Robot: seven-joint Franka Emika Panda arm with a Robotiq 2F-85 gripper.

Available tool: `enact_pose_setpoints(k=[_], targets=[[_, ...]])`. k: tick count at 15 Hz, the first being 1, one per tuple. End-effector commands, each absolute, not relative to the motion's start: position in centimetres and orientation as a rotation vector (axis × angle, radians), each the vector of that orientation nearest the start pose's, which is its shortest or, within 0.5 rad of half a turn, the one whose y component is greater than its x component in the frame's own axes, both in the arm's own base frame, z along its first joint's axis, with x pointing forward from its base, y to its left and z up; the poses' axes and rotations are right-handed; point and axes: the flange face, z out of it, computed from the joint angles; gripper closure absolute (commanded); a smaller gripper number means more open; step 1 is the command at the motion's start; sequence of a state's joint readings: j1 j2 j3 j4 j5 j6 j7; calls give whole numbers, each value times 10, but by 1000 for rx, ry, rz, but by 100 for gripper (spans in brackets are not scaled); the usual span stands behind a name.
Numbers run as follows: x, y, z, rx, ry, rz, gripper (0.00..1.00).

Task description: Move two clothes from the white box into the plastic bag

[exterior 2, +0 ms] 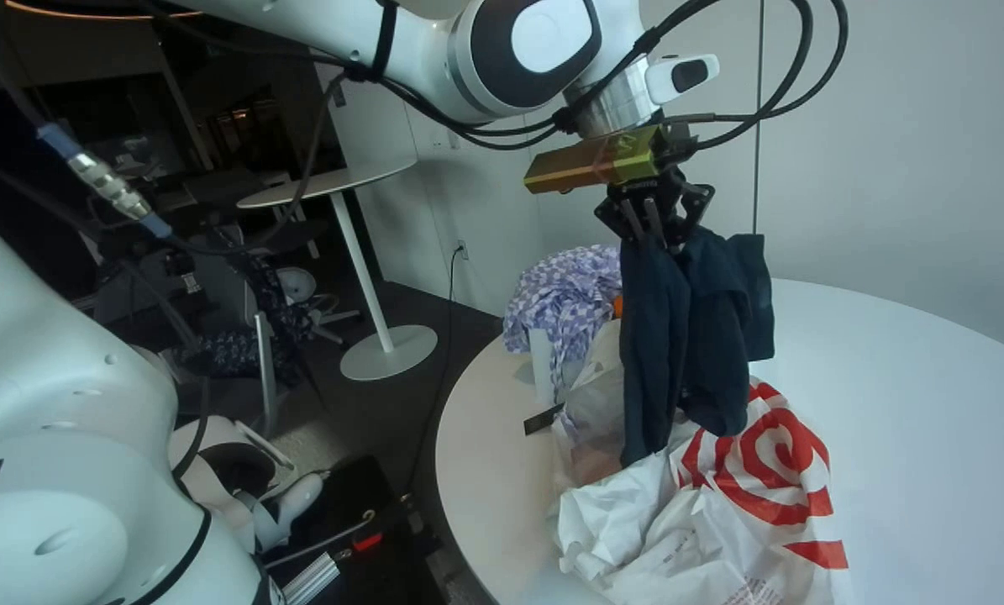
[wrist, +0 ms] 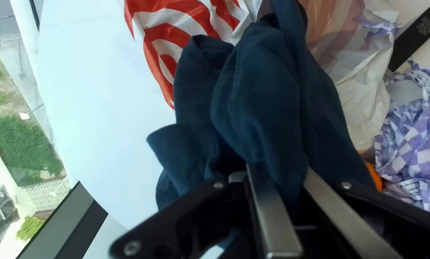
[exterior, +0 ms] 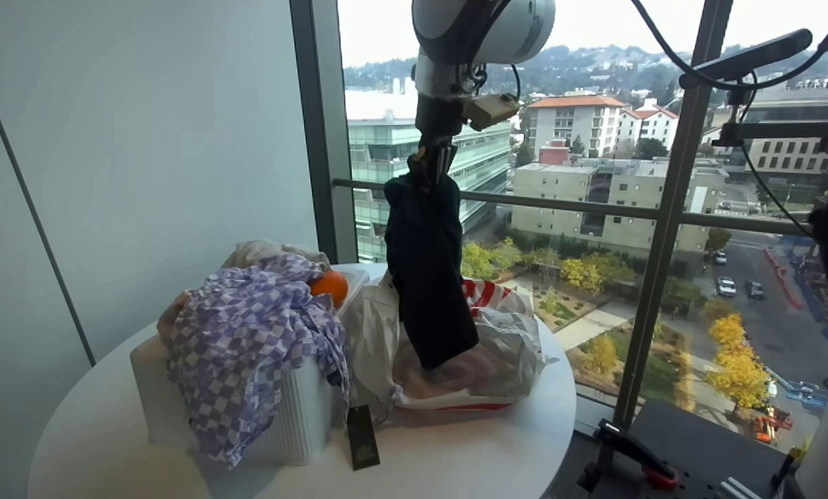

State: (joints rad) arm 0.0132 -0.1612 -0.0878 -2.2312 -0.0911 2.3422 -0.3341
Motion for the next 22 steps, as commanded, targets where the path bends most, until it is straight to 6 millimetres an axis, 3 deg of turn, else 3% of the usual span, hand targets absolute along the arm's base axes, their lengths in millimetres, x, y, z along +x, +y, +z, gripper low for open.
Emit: enact_pose_setpoints(k=[1, 4, 8, 11, 15, 22], targets=[[559, -55, 452, -3100, -554, -284, 95], [566, -53, 444, -3068, -567, -168, 95], [554, -50, 449, -3080, -563, -25, 96], [558, -55, 434, -3068, -557, 105, 96], [573, -78, 393, -3071, -538, 120, 96], [594, -97, 300, -3094, -490, 140, 95]])
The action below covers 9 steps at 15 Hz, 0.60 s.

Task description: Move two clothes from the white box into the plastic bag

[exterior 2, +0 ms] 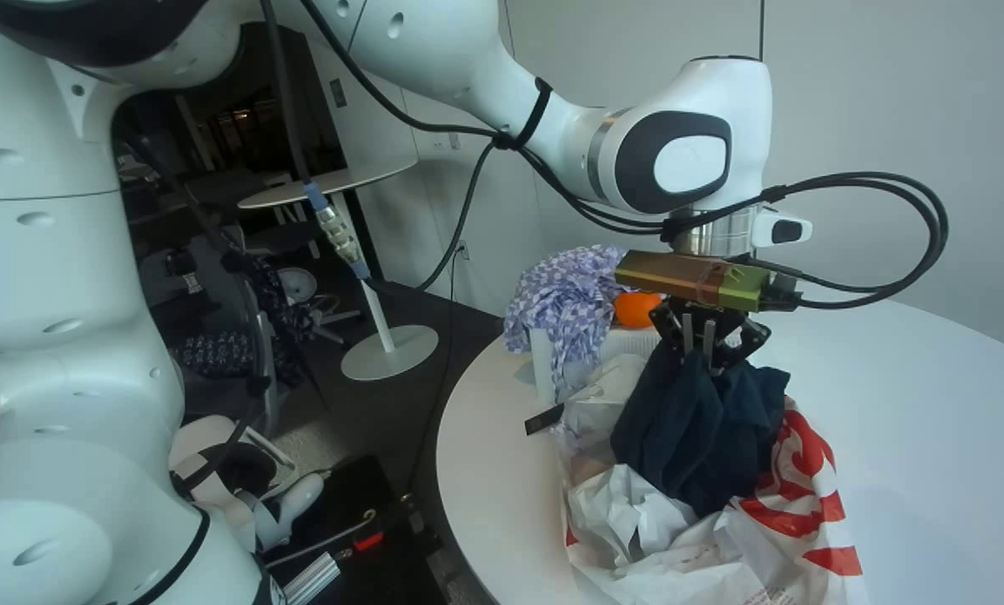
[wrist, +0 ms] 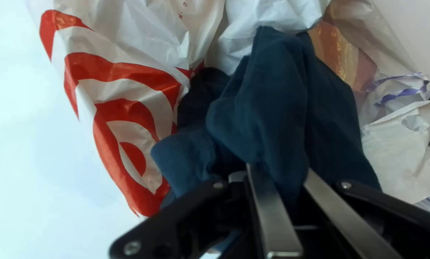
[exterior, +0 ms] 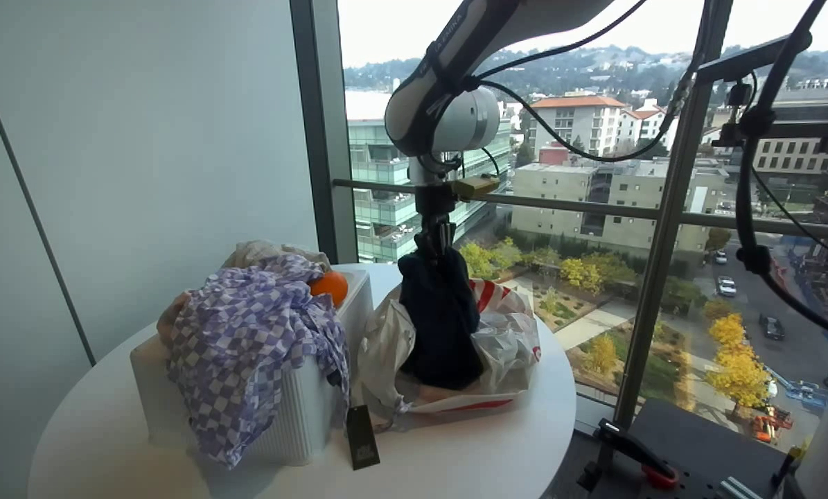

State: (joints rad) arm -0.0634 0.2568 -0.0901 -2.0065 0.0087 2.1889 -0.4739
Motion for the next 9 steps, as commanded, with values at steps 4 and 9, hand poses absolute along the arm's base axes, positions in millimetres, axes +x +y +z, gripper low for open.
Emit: enact_pose_setpoints(k=[4, 9], targets=[[597, -116, 259, -3040, -477, 197, 95], [604, -132, 231, -2927, -514, 214, 93]])
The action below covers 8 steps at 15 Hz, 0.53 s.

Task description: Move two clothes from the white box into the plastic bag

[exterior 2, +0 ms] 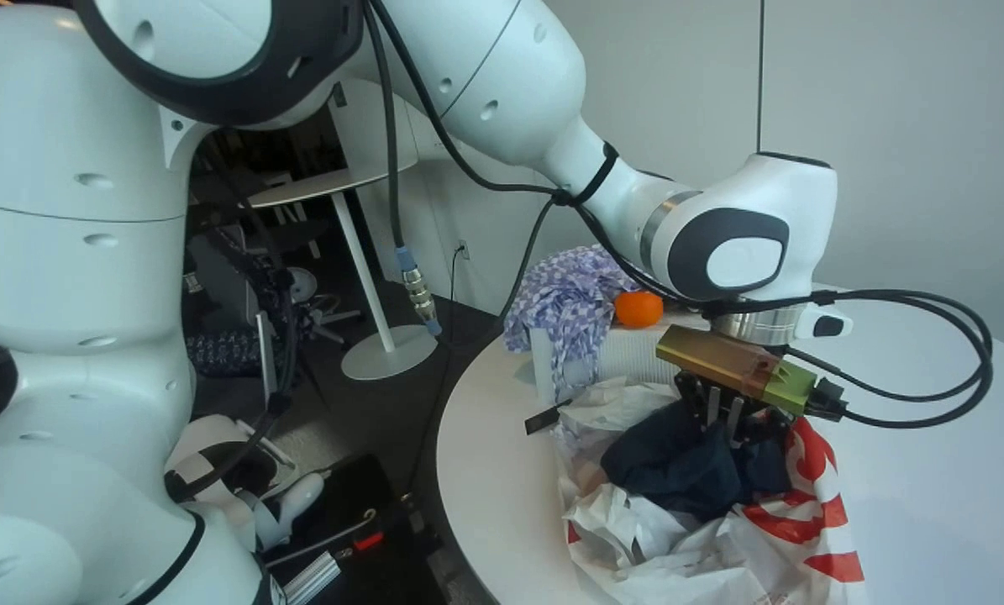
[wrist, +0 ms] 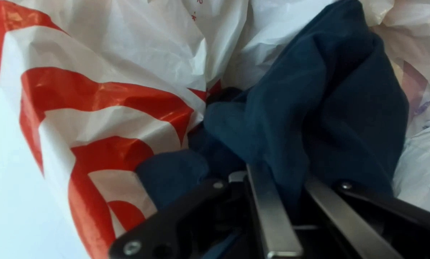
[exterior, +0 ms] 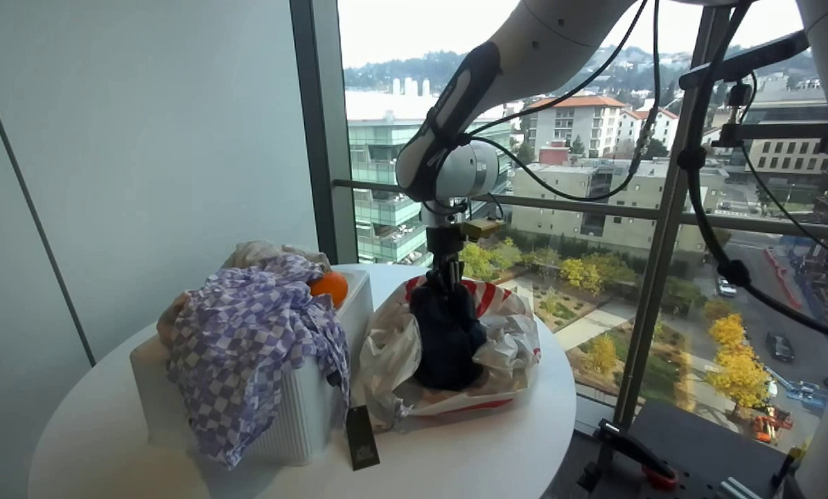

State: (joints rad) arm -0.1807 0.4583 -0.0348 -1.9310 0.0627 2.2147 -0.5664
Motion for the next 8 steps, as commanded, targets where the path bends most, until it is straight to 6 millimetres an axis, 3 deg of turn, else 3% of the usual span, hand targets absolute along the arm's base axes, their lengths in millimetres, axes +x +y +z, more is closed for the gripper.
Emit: enact_pose_setpoints(k=[1, 3, 8], targets=[[601, -129, 236, -2888, -528, 228, 64], [595, -123, 253, -2874, -524, 260, 56], [575, -107, 313, -2890, -476, 371, 19]])
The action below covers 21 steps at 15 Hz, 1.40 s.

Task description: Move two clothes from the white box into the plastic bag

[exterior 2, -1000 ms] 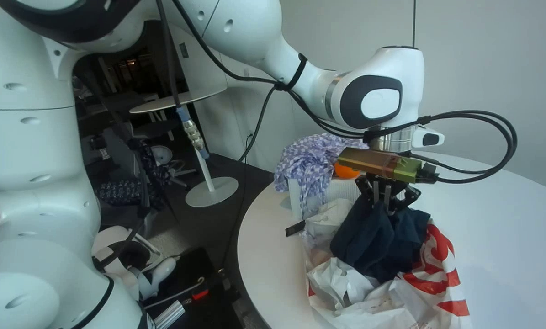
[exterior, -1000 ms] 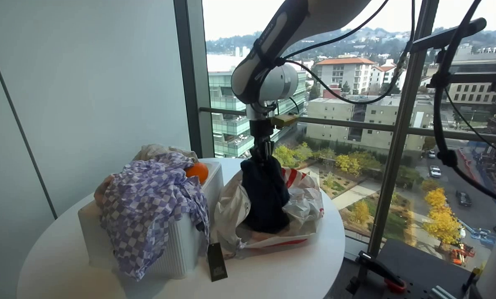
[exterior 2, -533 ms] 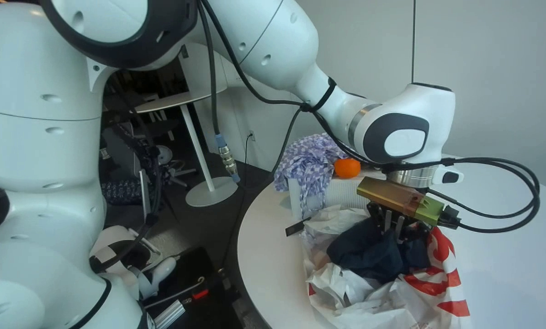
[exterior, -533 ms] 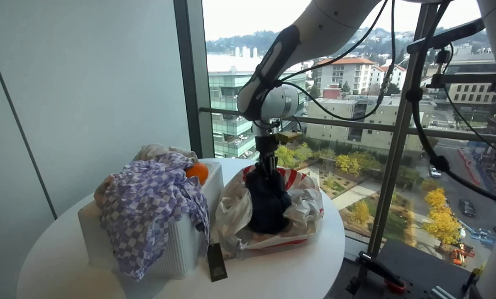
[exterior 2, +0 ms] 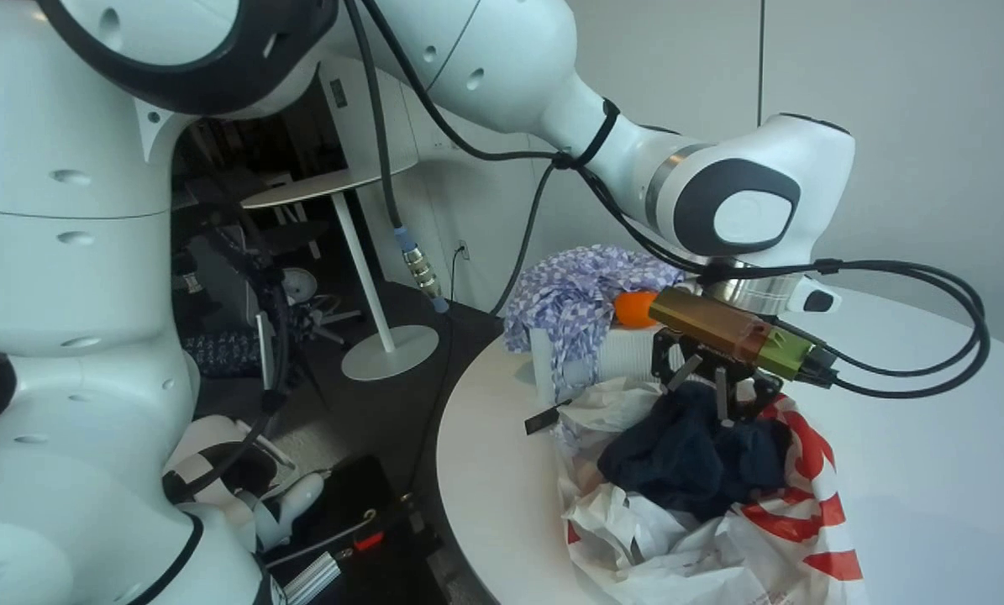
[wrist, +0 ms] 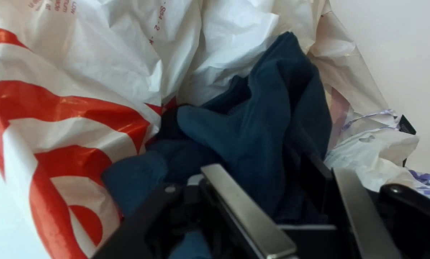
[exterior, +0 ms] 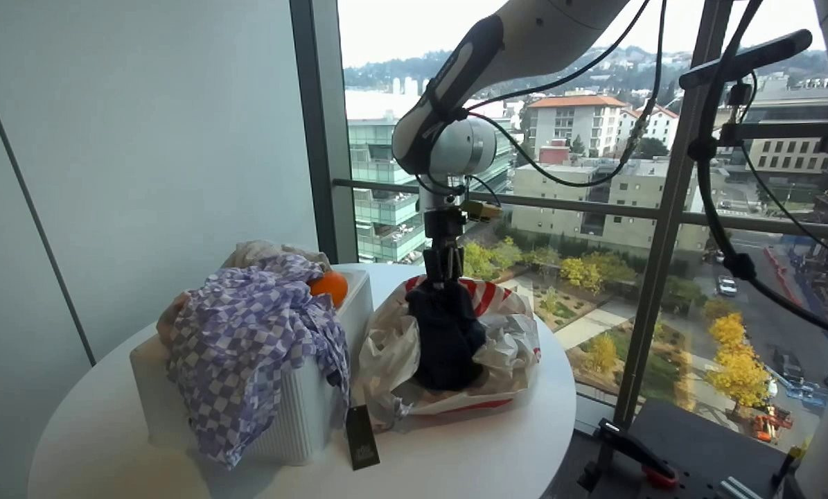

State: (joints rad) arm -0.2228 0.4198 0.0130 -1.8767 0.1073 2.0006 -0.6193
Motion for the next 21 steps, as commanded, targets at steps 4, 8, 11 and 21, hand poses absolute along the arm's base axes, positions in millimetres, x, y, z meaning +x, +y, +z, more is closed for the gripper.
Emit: enact_pose_setpoints(k=[4, 8, 11, 21], targets=[[564, -87, 363, -2900, -428, 379, 0], [554, -52, 401, -2937, -535, 411, 0], [552, -31, 411, -2949, -597, 442, 0], [569, 37, 405, -2962, -928, 376, 0]])
